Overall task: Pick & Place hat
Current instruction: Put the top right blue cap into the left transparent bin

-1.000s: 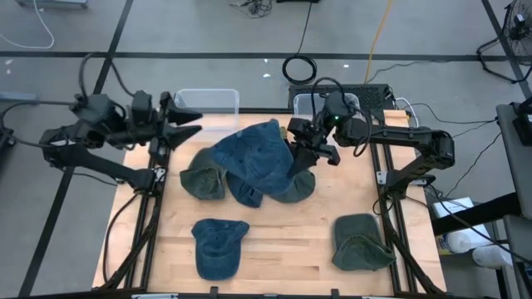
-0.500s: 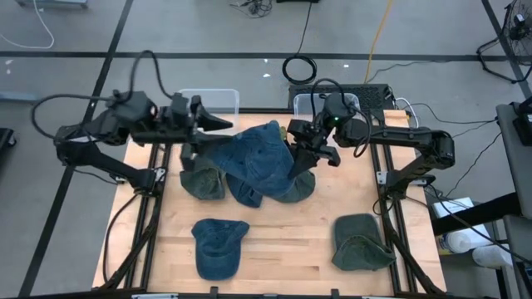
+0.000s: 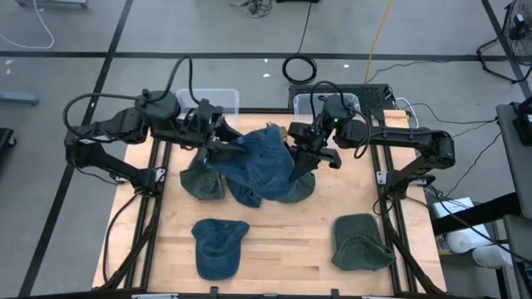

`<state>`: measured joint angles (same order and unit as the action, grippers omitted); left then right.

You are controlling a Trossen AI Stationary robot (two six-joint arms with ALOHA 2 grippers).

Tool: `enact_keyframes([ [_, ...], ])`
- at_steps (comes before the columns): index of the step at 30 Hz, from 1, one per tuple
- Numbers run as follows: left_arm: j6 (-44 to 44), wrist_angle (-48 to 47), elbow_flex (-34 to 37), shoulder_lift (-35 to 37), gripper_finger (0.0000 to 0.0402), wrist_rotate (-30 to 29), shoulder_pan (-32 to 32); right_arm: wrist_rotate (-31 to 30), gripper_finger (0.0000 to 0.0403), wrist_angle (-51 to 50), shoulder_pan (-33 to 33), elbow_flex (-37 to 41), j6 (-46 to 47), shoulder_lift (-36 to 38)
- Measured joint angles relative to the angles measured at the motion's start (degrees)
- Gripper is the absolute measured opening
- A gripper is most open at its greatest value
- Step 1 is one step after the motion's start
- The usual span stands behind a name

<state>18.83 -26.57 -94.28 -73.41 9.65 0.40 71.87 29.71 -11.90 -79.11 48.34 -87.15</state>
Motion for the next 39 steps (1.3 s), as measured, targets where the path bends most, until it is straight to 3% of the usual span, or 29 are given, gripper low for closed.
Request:
enact_keyframes([
  [5, 0.80, -0.37, 0.07, 0.29, 0.0186, 0.56, 0.03, 0.13, 0.0000, -0.10, 0.02, 0.00, 0.00, 0.00],
  [10, 4.06, -0.70, 0.07, 0.18, 0.0169, 5.43, 0.03, -0.06, 0.0000, -0.74, 0.02, 0.00, -0.04, 0.00],
  [20, 5.52, -0.22, 0.09, -0.28, 0.0016, 8.29, 0.09, -0.17, 0.0000, -1.67, 0.02, 0.00, -0.11, 0.00],
  [26, 7.08, 1.17, 0.09, -0.31, 0.0008, 12.47, 1.29, -0.39, 0.0011, -1.74, 0.00, 0.00, -0.09, 0.00],
  [32, 10.76, 9.49, 0.11, -0.31, 0.0004, 19.51, 2.68, -2.23, 0.0037, -1.70, -0.21, 0.00, -0.43, 0.00],
  [39, 17.45, 14.06, 0.11, 0.28, 0.0004, 24.04, 5.12, -10.15, 0.0084, -1.70, -2.00, 0.00, -4.71, 0.01],
])
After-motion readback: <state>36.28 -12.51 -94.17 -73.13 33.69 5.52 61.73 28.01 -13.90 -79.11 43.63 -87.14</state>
